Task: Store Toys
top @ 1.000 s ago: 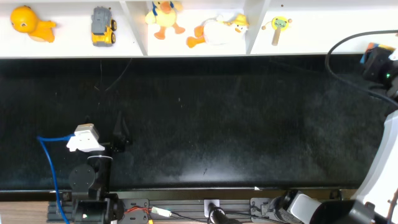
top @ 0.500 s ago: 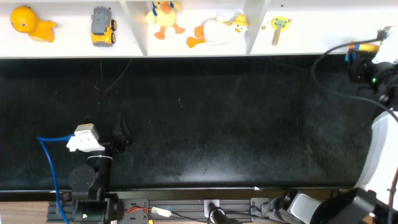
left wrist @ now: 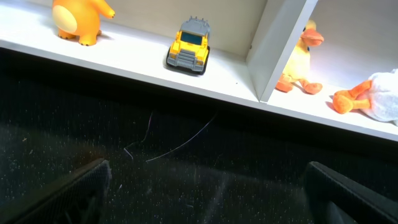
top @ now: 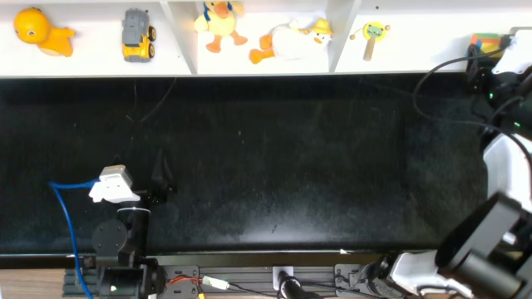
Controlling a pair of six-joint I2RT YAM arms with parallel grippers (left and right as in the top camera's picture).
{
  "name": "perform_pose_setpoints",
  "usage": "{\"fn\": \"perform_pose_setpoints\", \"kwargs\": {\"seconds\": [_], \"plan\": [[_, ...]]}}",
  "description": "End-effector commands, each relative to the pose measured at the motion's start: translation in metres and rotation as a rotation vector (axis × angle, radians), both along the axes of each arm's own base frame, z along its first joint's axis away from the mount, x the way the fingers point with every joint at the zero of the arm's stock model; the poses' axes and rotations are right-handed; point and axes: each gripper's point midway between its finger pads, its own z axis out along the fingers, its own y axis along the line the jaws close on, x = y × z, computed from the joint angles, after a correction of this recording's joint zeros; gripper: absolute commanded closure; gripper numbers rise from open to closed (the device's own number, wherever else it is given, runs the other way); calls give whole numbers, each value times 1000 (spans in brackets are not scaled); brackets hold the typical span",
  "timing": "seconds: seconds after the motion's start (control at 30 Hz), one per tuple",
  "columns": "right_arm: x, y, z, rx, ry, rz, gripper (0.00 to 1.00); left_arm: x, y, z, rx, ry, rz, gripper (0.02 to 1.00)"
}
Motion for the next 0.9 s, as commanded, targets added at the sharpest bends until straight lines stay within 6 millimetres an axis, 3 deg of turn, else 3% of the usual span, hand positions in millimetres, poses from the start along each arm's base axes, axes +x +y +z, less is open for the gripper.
{"fn": "perform_pose_setpoints", "kwargs": {"seconds": [0.03, 0.17, 0.53, 0.7, 0.9], "plan": [[14, -2, -11, 34, -34, 9, 950, 0, -2, 1, 19, -7, -10, 20], [25, -5, -11, 22, -90, 14, 952, 0, -2, 1, 19, -7, -10, 20], [63, 26, -12, -66, -250, 103, 954, 0, -2, 1, 19, -7, -10, 20], [76, 26, -30, -56, -240, 114, 954, 0, -2, 1, 19, -7, -10, 20], [81, 22, -24, -68, -253, 103, 954, 0, -2, 1, 19, -7, -10, 20]]}}
